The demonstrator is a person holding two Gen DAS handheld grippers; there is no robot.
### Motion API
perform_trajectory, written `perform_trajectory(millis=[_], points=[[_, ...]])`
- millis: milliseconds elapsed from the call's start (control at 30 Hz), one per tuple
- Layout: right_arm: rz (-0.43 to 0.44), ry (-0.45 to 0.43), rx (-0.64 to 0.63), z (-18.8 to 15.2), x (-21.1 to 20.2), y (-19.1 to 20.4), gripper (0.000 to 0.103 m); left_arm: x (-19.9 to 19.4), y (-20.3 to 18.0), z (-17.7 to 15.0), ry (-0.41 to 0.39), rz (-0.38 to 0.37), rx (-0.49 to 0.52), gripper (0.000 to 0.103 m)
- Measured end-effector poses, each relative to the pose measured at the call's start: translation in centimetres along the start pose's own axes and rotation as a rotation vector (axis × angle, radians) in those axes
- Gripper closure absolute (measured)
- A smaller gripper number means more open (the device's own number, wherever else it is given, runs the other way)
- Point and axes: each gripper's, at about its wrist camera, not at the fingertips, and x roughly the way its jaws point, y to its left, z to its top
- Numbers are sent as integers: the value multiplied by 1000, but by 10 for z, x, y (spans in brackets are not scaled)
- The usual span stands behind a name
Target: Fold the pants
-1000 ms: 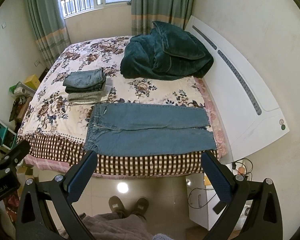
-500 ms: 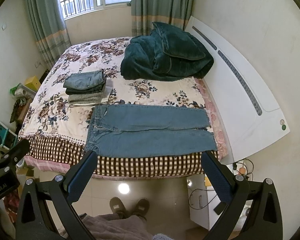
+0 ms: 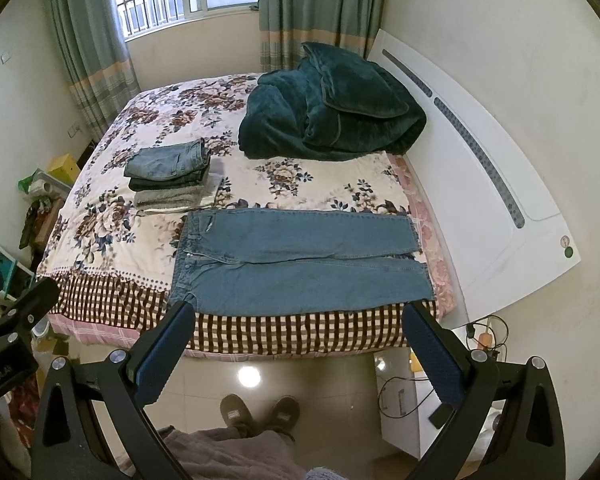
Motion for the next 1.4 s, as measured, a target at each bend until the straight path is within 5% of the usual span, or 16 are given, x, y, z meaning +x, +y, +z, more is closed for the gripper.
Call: perform_trajectory(millis=[600, 867, 1167, 1400], points=[[-34, 34, 49, 0, 23, 6, 0, 20, 16, -5, 26, -38, -5, 0], [-60, 15, 142, 16, 60, 11, 0, 61, 26, 11, -4, -19, 12, 0], [-138, 56, 219, 77, 175, -15, 0, 153, 25, 56, 20, 45, -4, 0], [-148, 187, 326, 146, 348, -89, 0, 287, -1, 109, 166, 133, -90, 0]])
